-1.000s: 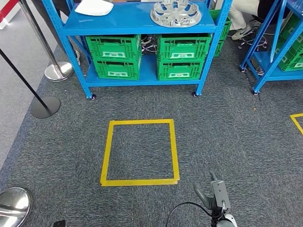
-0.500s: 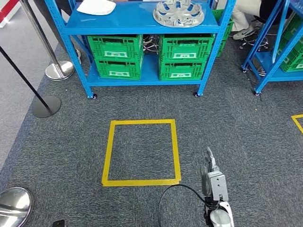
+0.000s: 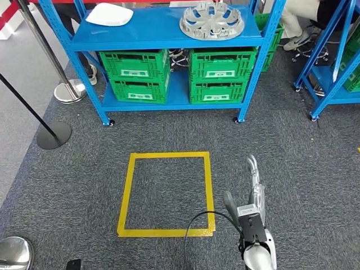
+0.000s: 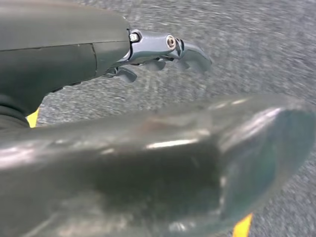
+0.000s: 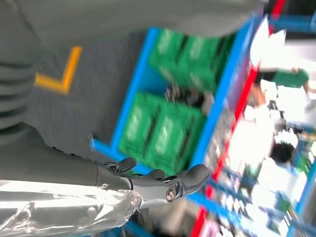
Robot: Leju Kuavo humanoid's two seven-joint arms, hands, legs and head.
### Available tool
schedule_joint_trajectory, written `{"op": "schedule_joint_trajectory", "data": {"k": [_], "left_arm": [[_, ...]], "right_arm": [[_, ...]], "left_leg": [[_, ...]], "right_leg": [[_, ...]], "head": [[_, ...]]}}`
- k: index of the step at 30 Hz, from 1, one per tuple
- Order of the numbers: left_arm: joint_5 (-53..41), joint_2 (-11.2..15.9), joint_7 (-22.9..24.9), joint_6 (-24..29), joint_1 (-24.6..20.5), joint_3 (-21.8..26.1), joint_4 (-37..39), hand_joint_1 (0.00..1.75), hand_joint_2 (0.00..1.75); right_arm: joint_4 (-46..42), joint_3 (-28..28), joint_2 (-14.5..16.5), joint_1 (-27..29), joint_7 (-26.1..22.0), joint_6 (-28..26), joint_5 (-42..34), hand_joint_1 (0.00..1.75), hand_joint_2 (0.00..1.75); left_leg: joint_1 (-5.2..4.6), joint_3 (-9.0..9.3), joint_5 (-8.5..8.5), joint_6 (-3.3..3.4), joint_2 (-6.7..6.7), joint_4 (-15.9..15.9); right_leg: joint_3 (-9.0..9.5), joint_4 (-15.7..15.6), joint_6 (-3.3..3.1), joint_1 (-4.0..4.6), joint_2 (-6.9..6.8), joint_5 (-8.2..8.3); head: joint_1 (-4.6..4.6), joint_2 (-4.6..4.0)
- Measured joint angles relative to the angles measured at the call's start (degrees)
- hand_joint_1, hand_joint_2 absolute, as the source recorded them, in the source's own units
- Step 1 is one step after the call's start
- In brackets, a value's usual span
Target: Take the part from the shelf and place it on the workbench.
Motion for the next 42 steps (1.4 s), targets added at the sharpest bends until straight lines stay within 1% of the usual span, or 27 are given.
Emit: {"op": "schedule_joint_trajectory", "data": {"k": [2, 3, 5, 7, 8, 9, 12, 13, 15, 16, 18, 20, 21, 22, 23, 24, 27, 28, 30, 31, 33, 34, 36, 38, 39, 40, 42], "left_arm": [[-0.34, 0.01, -0.02, -0.1, -0.48, -0.02, 0.02, 0.0, 0.0], [-0.46, -0.01, -0.03, -0.13, -0.54, -0.03, 0.04, 0.0, 0.0], [-0.63, -0.03, -0.03, -0.16, -0.26, -0.05, 0.12, 0.0, 0.0], [-0.69, -0.02, -0.03, -0.16, 0.16, -0.04, 0.21, 0.0, 0.0], [-0.71, -0.01, -0.03, -0.16, 0.3, -0.04, 0.26, 0.0, 0.0], [-0.73, -0.01, -0.03, -0.16, 0.45, -0.04, 0.33, 0.0, 0.0], [-0.75, -0.01, 0.04, -0.15, 0.86, -0.03, 0.92, 0.0, 0.0], [-0.77, -0.03, 0.09, -0.13, 0.83, -0.02, 1.05, 0.0, 0.0], [-0.88, -0.18, 0.2, -0.09, 0.28, -0.01, 1.07, 0.0, 0.0], [-0.96, -0.24, 0.2, -0.08, -0.12, -0.02, 1.04, 0.0, 0.0], [-1.04, -0.22, 0.26, -0.05, -0.72, -0.01, 1.05, 0.0, 0.0], [-1.03, -0.15, 0.28, -0.03, -0.7, 0.0, 1.05, 0.0, 0.0], [-1.03, -0.17, 0.3, -0.03, -0.57, 0.0, 1.05, 0.0, 0.0], [-1.03, -0.21, 0.31, -0.03, -0.46, 0.0, 1.05, 0.0, 0.0], [-1.04, -0.23, 0.32, -0.03, -0.36, 0.0, 1.05, 0.0, 0.0], [-1.07, -0.24, 0.33, -0.03, -0.31, 0.0, 1.06, 0.0, 0.0], [-1.22, -0.28, 0.36, -0.01, -0.25, 0.0, 1.15, 0.0, 0.0], [-1.27, -0.3, 0.4, 0.02, -0.34, 0.01, 1.13, 0.0, 0.0], [-1.4, -0.26, 0.49, 0.08, -0.93, 0.01, 0.99, 0.0, 0.0], [-1.44, -0.23, 0.5, 0.1, -1.25, 0.01, 0.93, 0.0, 0.0], [-1.51, -0.17, 0.52, 0.11, -1.5, -0.02, 0.92, 0.0, 0.0], [-1.53, -0.19, 0.55, 0.13, -1.28, -0.02, 0.93, 0.0, 0.0], [-1.68, -0.22, 0.63, 0.14, -0.63, -0.03, 0.96, 0.0, 0.0], [-1.91, -0.27, 0.71, 0.15, -0.14, -0.04, 0.98, 0.0, 0.0], [-2.0, -0.29, 0.74, 0.15, 0.02, -0.04, 1.01, 0.0, 0.0], [-2.03, -0.32, 0.74, 0.16, 0.27, -0.04, 1.07, 0.0, 0.0], [-2.03, -0.41, 0.78, 0.16, 0.75, -0.04, 1.27, 0.0, 0.0]], "right_arm": [[-0.56, 0.66, -0.51, -0.52, 0.43, -1.22, 1.18, 0.0, 1.75], [-0.71, 0.97, -0.75, -0.54, 0.64, -1.61, 1.59, 0.0, 1.75], [-0.81, 1.49, -1.19, -0.51, 0.97, -2.27, 2.13, 0.0, 1.75], [-0.83, 1.83, -1.58, -0.48, 1.23, -2.74, 2.34, 0.0, 1.75], [-0.84, 1.94, -1.75, -0.48, 1.28, -2.88, 2.37, 0.0, 1.75], [-0.84, 2.04, -1.89, -0.47, 1.31, -2.95, 2.39, 0.0, 1.75], [-0.92, 2.24, -2.17, -0.51, 1.39, -3.13, 2.41, 0.0, 1.75], [-1.17, 2.28, -2.27, -0.52, 1.43, -3.19, 2.42, 0.0, 1.75], [-1.85, 2.32, -2.46, -0.85, 1.42, -3.35, 2.43, 0.0, 1.75], [-2.13, 2.33, -2.58, -1.09, 1.42, -3.41, 2.43, 0.0, 1.75], [-2.34, 2.36, -2.74, -1.55, 1.49, -3.42, 2.44, 0.0, 1.75], [-2.39, 2.41, -2.86, -1.39, 1.49, -3.42, 2.46, 0.0, 1.75], [-2.39, 2.41, -2.95, -1.21, 1.5, -3.43, 2.44, 0.0, 1.75], [-2.39, 2.41, -3.05, -1.05, 1.5, -3.44, 2.42, 0.0, 1.75], [-2.39, 2.41, -3.14, -0.95, 1.5, -3.44, 2.41, 0.0, 1.75], [-2.4, 2.42, -3.2, -0.86, 1.49, -3.46, 2.41, 0.0, 1.75], [-2.42, 2.44, -3.35, -0.48, 1.52, -3.44, 2.38, 0.0, 1.75], [-2.58, 2.46, -3.4, -0.48, 1.54, -3.42, 2.33, 0.0, 1.75], [-3.12, 2.61, -3.46, -1.04, 1.51, -3.37, 2.27, 0.0, 1.75], [-3.37, 2.69, -3.48, -1.35, 1.49, -3.35, 2.24, 0.0, 1.75], [-3.49, 2.79, -3.51, -1.56, 1.49, -3.29, 2.21, 0.0, 1.75], [-3.49, 2.79, -3.53, -1.47, 1.5, -3.26, 2.17, 0.0, 1.75], [-3.48, 2.75, -3.61, -1.36, 1.5, -3.24, 1.91, 0.0, 1.75], [-3.47, 2.7, -3.75, -1.33, 1.51, -3.11, 1.5, 0.0, 1.75], [-3.43, 2.68, -3.82, -1.31, 1.52, -3.02, 1.34, 0.0, 1.75], [-3.37, 2.68, -3.89, -1.29, 1.54, -2.94, 1.19, 0.0, 1.75], [-3.2, 2.67, -3.99, -1.21, 1.57, -2.88, 1.06, 0.0, 1.75]], "left_leg": [[-0.02, -4.58, 2.98, -0.53, 0.15, 7.39], [-0.05, -7.83, 3.26, -0.62, 0.26, 11.5], [-0.16, -13.35, -0.5, -0.52, 0.32, 15.94], [-0.3, -16.84, -5.66, -0.12, 0.32, 15.53], [-0.41, -17.83, -6.22, 0.16, 0.33, 13.76], [-0.57, -18.35, -4.16, 0.49, 0.39, 11.02], [-1.14, -18.34, 11.77, 1.43, 1.26, 0.3], [-1.2, -17.79, 14.51, 1.7, 1.4, -1.76], [-1.2, -15.77, 13.53, 2.34, 1.08, -2.44], [-1.16, -14.72, 12.8, 2.72, 0.81, -2.62], [-1.25, -12.67, 11.94, 3.38, 0.51, -2.62], [-1.45, -10.77, 10.77, 3.91, 0.4, -2.62], [-1.56, -9.85, 9.94, 4.09, 0.37, -2.61], [-1.68, -8.97, 9.14, 4.21, 0.34, -2.6], [-1.78, -8.05, 8.4, 4.31, 0.31, -2.59], [-1.88, -7.08, 7.68, 4.37, 0.3, -2.57], [-2.23, -4.71, 5.31, 4.05, 0.26, -2.35], [-2.34, -4.11, 4.72, 3.74, 0.22, -2.13], [-2.44, -4.18, 4.85, 3.09, 0.2, -0.11], [-2.44, -5.34, 6.04, 2.74, 0.23, 2.47], [-2.31, -10.44, 8.24, 2.02, 0.31, 9.97], [-2.19, -13.45, 8.05, 1.66, 0.34, 13.32], [-1.9, -18.65, 4.01, 1.09, 0.36, 16.37], [-1.7, -21.83, 0.1, 0.82, 0.38, 14.47], [-1.62, -22.62, 0.89, 0.78, 0.45, 11.74], [-1.53, -22.96, 4.91, 0.82, 0.69, 7.74], [-1.41, -22.71, 16.22, 1.07, 1.43, -0.63]], "right_leg": [[1.89, -1.07, -0.76, -0.12, 0.13, -1.04], [3.13, -1.89, -1.03, -0.11, 0.13, -1.59], [6.05, -3.66, -1.37, 0.05, 0.3, -2.71], [9.74, -5.55, -1.42, 0.2, 0.63, -4.07], [11.82, -6.47, -1.33, 0.25, 0.75, -4.9], [13.88, -7.36, -1.17, 0.28, 0.8, -5.83], [18.87, -9.46, -0.57, 0.61, 1.01, -9.24], [20.72, -9.66, -0.26, 0.72, 1.07, -9.82], [23.12, -7.96, 0.45, 0.81, 1.11, -9.38], [23.01, -5.48, 0.78, 0.74, 1.0, -8.35], [18.83, 1.43, 1.11, 0.71, 0.79, -9.07], [12.73, 8.26, 1.19, 0.83, 0.68, -13.66], [10.01, 9.95, 1.17, 0.9, 0.66, -16.48], [7.91, 10.08, 1.02, 0.99, 0.66, -18.58], [6.56, 8.63, 0.78, 1.12, 0.66, -19.08], [5.87, 6.04, 0.45, 1.29, 0.64, -17.37], [5.42, -2.18, -0.79, 1.87, 0.25, -4.91], [5.47, -3.32, -1.11, 1.96, 0.17, -2.46], [6.44, -3.83, -1.7, 1.88, 0.27, -2.01], [7.22, -4.07, -2.0, 1.76, 0.3, -2.11], [9.5, -4.89, -2.49, 1.47, 0.29, -2.87], [10.74, -5.59, -2.63, 1.38, 0.32, -3.49], [13.84, -7.5, -2.58, 1.15, 0.58, -4.78], [17.9, -9.81, -2.14, 0.82, 0.85, -6.39], [20.18, -10.97, -1.86, 0.64, 0.9, -7.41], [22.39, -12.04, -1.54, 0.5, 0.91, -8.6], [26.34, -13.37, -0.92, 0.47, 1.05, -11.49]], "head": [[-0.41, -0.01], [-0.63, -0.01], [-0.91, -0.01], [-1.04, -0.01], [-1.11, -0.01], [-1.19, -0.01], [-1.55, 0.0], [-1.63, 0.0], [-1.47, 0.0], [-1.39, -0.02], [-0.99, -0.01], [-0.68, 0.0], [-0.61, -0.01], [-0.56, -0.01], [-0.52, -0.01], [-0.45, -0.01], [-0.47, -0.01], [-0.53, -0.01], [-0.67, -0.01], [-0.75, -0.01], [-1.1, 0.0], [-1.23, -0.01], [-1.37, -0.01], [-1.4, -0.01], [-1.39, -0.01], [-1.45, -0.01], [-1.87, -0.01]]}}
